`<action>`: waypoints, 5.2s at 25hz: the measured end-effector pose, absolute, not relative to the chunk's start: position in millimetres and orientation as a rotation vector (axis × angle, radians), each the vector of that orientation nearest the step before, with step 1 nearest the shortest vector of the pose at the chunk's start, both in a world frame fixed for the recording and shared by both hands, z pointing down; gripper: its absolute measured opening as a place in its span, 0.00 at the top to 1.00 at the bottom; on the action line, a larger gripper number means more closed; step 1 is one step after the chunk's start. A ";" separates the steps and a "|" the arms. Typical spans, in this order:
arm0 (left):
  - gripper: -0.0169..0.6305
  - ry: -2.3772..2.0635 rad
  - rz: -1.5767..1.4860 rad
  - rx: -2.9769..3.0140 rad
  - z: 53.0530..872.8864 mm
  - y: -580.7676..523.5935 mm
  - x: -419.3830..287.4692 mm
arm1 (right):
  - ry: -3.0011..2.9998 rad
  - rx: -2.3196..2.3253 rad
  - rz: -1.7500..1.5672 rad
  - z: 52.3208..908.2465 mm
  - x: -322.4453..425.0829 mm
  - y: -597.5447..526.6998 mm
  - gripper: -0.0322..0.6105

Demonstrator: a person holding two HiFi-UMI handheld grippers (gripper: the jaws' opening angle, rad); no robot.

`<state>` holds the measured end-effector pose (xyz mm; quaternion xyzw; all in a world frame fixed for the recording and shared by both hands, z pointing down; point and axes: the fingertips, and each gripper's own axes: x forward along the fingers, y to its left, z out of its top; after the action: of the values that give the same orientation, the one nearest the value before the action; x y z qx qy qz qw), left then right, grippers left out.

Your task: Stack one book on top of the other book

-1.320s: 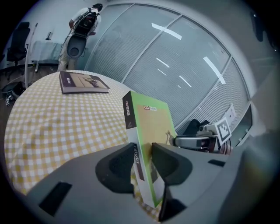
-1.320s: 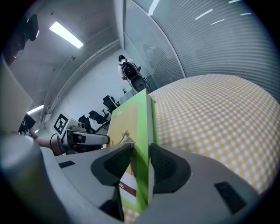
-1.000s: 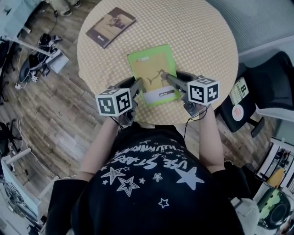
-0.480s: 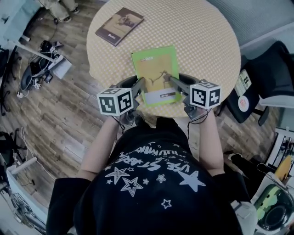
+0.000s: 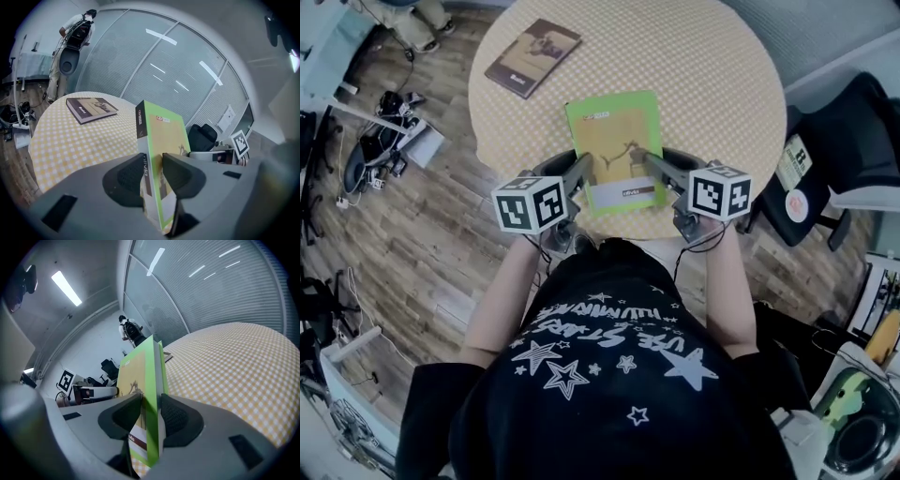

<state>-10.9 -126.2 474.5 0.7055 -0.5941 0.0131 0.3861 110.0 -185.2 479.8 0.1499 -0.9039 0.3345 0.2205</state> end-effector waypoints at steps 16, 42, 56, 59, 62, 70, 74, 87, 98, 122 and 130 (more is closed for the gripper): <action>0.78 -1.579 0.099 1.743 470.2 -154.7 -3.6 | -2.539 0.350 0.975 486.7 112.3 -220.6 0.73; 0.78 -1.246 0.146 2.006 465.0 -182.6 -181.7 | -2.509 0.857 1.013 469.5 -48.8 -206.2 0.73; 0.78 -1.157 0.176 2.101 453.0 -156.3 -191.2 | -2.496 0.977 1.046 460.7 -56.2 -162.5 0.73; 0.78 -1.185 0.184 2.102 449.7 -156.4 -182.9 | -2.515 0.966 1.054 458.7 -47.7 -163.3 0.73; 0.78 -1.222 0.184 2.092 444.8 -159.1 -168.8 | -2.520 0.945 1.071 458.3 -33.8 -165.4 0.73; 0.78 -1.293 0.204 2.064 439.5 -159.1 -150.1 | -2.574 0.873 1.135 457.5 -14.8 -171.8 0.74; 0.78 -1.309 0.207 2.054 442.3 -163.6 -134.6 | -2.588 0.861 1.152 461.8 0.5 -178.2 0.74; 0.78 -1.195 0.225 2.113 445.5 -196.8 -142.7 | -2.558 0.979 1.148 462.4 -6.6 -196.8 0.74; 0.78 -1.158 0.242 2.109 455.5 -260.6 -269.1 | -2.507 1.018 1.254 480.5 -132.9 -241.3 0.74; 0.78 -0.880 0.411 2.148 502.9 -343.2 -336.0 | -2.323 1.322 1.428 516.6 -209.9 -297.2 0.74; 0.78 -0.831 0.414 2.088 526.7 -373.5 -342.2 | -2.274 1.350 1.441 531.6 -217.1 -321.6 0.74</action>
<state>-342.2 -373.5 526.7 0.8312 -0.3307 0.1649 0.4154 -217.1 -321.6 531.6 0.4474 -0.7535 0.4775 0.0646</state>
